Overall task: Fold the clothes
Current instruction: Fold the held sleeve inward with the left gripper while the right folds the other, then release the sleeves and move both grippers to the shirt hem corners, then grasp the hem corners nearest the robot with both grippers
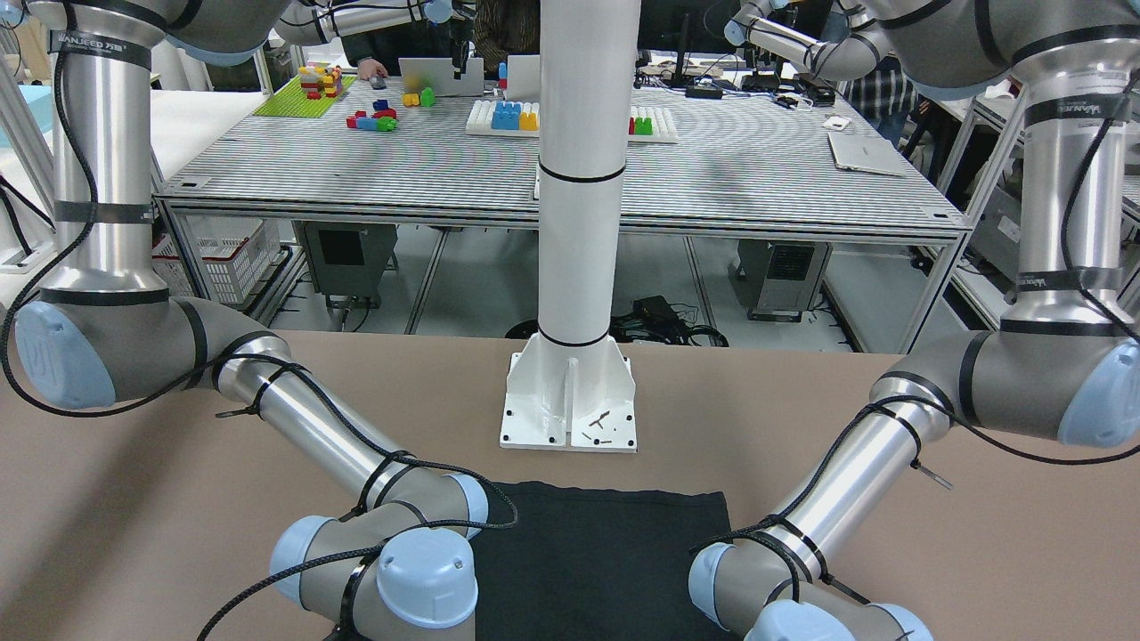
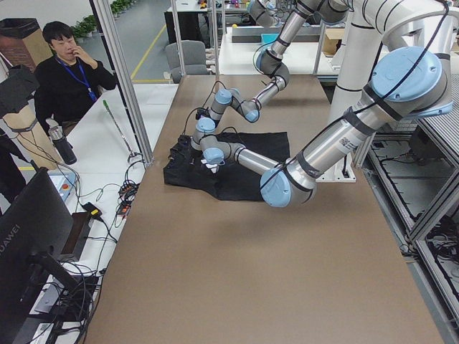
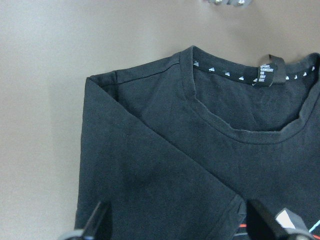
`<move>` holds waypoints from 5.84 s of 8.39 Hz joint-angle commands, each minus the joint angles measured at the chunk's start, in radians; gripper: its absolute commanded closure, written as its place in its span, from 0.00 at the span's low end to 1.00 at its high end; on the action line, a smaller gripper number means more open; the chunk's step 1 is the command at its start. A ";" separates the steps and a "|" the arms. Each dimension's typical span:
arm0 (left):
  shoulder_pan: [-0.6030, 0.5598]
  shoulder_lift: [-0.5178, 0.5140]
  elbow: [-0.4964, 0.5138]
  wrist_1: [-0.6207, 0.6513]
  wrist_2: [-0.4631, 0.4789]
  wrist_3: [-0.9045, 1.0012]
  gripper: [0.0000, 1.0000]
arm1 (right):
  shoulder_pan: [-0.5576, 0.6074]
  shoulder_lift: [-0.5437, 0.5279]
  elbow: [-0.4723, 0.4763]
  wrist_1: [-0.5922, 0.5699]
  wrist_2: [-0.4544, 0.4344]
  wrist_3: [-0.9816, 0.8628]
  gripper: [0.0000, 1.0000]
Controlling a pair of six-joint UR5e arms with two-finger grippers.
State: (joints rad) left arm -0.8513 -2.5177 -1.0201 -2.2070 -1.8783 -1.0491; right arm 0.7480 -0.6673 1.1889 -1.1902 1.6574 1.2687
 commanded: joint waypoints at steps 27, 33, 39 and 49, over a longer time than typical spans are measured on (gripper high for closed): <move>0.762 0.991 -0.991 -0.036 0.521 -0.798 0.56 | -0.553 -0.985 0.923 0.288 -0.326 0.676 0.07; 0.758 0.991 -1.019 -0.036 0.519 -0.786 1.00 | -0.576 -1.040 0.923 0.287 -0.326 0.669 0.08; 0.756 0.981 -1.019 -0.034 0.518 -0.784 1.00 | -0.771 -1.094 0.861 0.285 -0.510 0.722 0.28; 0.646 0.981 -1.199 0.080 0.388 -0.686 1.00 | -0.751 -1.089 1.085 0.148 -0.483 0.553 1.00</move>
State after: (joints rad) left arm -0.1213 -1.5287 -2.1212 -2.2247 -1.3838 -1.8008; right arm -0.0167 -1.7588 2.1289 -0.9257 1.1455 1.9529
